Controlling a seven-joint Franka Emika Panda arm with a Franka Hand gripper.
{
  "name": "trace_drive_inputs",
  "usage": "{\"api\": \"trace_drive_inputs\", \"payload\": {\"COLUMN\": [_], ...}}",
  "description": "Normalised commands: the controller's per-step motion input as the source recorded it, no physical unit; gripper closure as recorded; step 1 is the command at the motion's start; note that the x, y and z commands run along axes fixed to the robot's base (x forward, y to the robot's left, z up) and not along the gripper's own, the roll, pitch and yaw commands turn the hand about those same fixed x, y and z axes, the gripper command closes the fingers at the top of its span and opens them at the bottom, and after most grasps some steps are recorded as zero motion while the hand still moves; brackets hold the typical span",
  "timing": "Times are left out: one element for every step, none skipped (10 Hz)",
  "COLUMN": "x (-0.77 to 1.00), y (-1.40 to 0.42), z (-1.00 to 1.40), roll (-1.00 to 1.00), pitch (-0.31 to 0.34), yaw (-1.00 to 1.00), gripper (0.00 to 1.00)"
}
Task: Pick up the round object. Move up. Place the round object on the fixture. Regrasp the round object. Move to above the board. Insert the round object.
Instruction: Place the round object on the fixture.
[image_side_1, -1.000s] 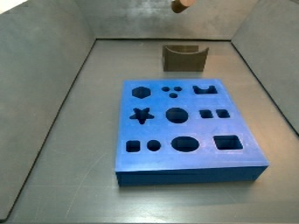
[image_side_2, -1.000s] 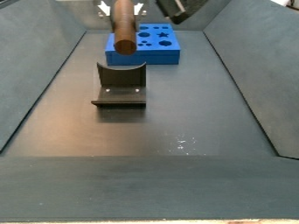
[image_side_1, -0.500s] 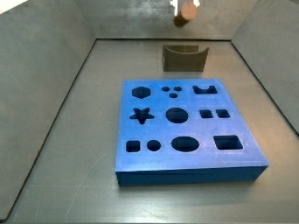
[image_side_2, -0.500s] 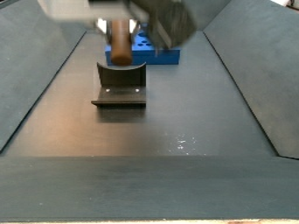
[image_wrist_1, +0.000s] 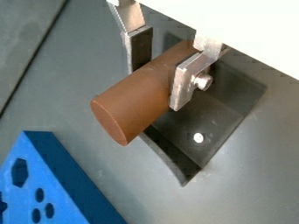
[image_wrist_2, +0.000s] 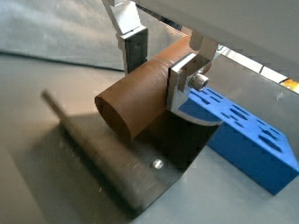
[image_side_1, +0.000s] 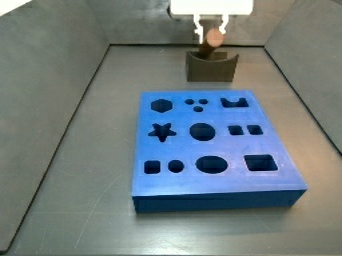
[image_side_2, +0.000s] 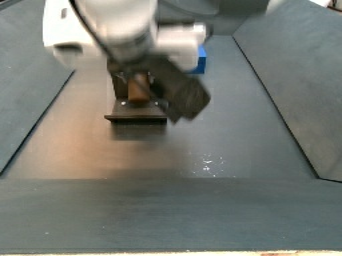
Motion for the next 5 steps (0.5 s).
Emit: {"api": "trace_drive_inputs", "payload": {"x": [0.17,0.15,0.11,0.09,0.08], "y": [0.12,0.09,0.07,0.09,0.07], "z": [-0.84,-0.67,-0.44,-0.37,-0.36], "roll": [-1.0,-1.0,-0.95,-0.69,-0.48], "pitch": [0.061,0.074,0.085,0.061,0.021], "yaw": [-0.13,-0.14,-0.12,-0.11,-0.12], "gripper": [1.0,1.0,1.0,1.0,1.0]}}
